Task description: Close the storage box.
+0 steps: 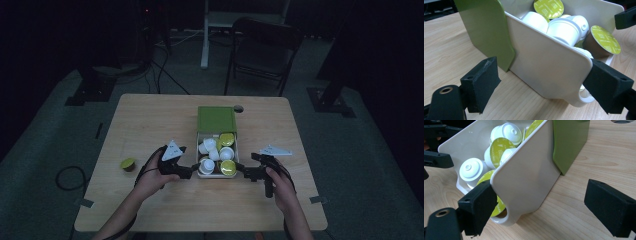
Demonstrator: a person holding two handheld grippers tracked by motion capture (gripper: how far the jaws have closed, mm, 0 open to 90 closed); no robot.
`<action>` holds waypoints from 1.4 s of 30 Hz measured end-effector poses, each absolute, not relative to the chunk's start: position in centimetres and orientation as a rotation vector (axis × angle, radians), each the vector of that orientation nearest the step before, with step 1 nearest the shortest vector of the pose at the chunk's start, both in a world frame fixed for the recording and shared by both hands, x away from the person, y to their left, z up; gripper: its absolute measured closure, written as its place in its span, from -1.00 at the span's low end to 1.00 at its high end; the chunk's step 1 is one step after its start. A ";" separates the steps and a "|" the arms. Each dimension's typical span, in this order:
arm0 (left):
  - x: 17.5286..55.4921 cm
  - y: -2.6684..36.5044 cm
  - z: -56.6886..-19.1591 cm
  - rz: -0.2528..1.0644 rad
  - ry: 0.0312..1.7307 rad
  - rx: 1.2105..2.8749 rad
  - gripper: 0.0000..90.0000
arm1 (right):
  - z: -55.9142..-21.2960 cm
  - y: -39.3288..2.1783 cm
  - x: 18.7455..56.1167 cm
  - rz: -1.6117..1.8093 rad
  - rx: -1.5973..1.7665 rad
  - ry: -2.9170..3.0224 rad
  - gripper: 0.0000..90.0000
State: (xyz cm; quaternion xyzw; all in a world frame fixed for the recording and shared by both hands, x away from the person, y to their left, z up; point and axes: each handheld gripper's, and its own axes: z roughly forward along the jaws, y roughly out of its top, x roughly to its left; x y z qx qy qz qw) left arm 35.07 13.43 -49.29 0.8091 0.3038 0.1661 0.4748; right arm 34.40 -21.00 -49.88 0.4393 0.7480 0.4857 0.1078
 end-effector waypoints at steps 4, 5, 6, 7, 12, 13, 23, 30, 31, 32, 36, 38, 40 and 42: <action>35.2 13.4 -49.3 0.403 0.740 1.981 -0.68 | -49.9 -21.0 34.5 1.438 1.296 2.206 -0.76; 35.3 13.4 -49.2 0.402 0.741 1.983 -0.68 | -49.9 -21.0 34.6 1.437 1.298 2.207 -0.76; 35.3 13.4 -49.2 0.402 0.743 1.982 -0.68 | -49.9 -21.0 34.6 1.436 1.299 2.206 -0.76; 35.3 13.4 -49.2 0.403 0.742 1.981 -0.68 | -49.9 -21.0 34.7 1.433 1.301 2.206 -0.76; 35.6 13.3 -49.3 0.405 0.747 1.976 -0.69 | -49.8 -21.1 34.9 1.421 1.298 2.205 -0.76; 35.6 13.3 -49.3 0.405 0.751 1.976 -0.69 | -49.8 -21.0 35.0 1.420 1.298 2.206 -0.76; 36.0 13.4 -49.2 0.414 0.758 1.980 -0.69 | -49.8 -20.9 35.4 1.420 1.295 2.216 -0.76; 36.3 13.4 -49.3 0.412 0.768 1.974 -0.69 | -49.7 -20.8 35.7 1.413 1.290 2.218 -0.76; 36.3 13.4 -49.3 0.412 0.766 1.975 -0.69 | -49.7 -20.8 35.7 1.413 1.294 2.218 -0.76; 36.3 13.4 -49.2 0.414 0.763 1.978 -0.69 | -49.7 -20.8 35.7 1.413 1.295 2.219 -0.76; 36.5 13.4 -49.1 0.417 0.760 1.988 -0.69 | -49.7 -20.8 35.8 1.408 1.290 2.221 -0.76; 36.5 13.3 -49.1 0.419 0.759 1.990 -0.69 | -49.7 -20.7 35.9 1.405 1.291 2.221 -0.76; 36.6 13.3 -49.1 0.421 0.760 1.992 -0.69 | -49.7 -20.7 35.9 1.406 1.297 2.219 -0.76; 36.6 13.3 -49.1 0.422 0.760 1.991 -0.69 | -49.7 -20.7 36.0 1.405 1.297 2.220 -0.76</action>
